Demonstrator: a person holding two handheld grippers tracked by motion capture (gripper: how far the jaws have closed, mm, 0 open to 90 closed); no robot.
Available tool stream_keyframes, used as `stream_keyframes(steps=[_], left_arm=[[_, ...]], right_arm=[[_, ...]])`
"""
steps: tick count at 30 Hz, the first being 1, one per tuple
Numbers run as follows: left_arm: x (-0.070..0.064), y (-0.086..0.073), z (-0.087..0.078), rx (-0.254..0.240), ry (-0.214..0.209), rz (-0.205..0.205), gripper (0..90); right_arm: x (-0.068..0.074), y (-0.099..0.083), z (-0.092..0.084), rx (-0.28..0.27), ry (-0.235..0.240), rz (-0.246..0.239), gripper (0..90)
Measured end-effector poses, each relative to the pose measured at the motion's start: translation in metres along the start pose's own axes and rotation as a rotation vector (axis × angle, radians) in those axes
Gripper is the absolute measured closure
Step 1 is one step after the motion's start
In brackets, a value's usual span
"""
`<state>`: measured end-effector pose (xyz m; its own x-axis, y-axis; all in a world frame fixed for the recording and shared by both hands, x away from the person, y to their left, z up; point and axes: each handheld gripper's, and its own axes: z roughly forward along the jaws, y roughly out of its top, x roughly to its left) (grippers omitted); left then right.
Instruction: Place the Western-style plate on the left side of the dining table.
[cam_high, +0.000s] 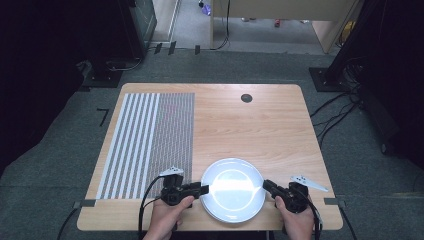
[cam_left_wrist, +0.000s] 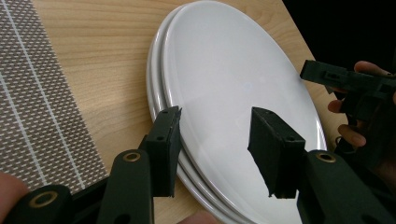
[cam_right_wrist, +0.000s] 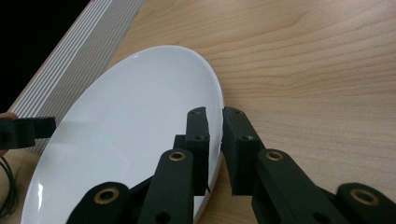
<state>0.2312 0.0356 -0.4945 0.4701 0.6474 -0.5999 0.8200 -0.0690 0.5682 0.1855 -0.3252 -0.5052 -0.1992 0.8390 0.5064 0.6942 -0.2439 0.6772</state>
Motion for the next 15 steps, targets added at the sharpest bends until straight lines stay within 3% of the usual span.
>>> stream_keyframes(steps=[8,12,15], left_arm=[[-0.003,-0.0008,0.0028,-0.005,-0.006,0.004,51.4],[-0.0078,-0.0016,0.0062,-0.002,0.002,0.018,50.3],[-0.0085,-0.0017,0.0072,-0.002,0.0,0.018,50.2]], right_arm=[[-0.0006,0.0005,-0.0025,-0.01,-0.013,0.008,83.1],[-0.0036,0.0018,-0.0054,-0.024,-0.033,0.025,89.9],[-0.0047,0.0023,-0.0066,-0.03,-0.031,0.037,90.0]])
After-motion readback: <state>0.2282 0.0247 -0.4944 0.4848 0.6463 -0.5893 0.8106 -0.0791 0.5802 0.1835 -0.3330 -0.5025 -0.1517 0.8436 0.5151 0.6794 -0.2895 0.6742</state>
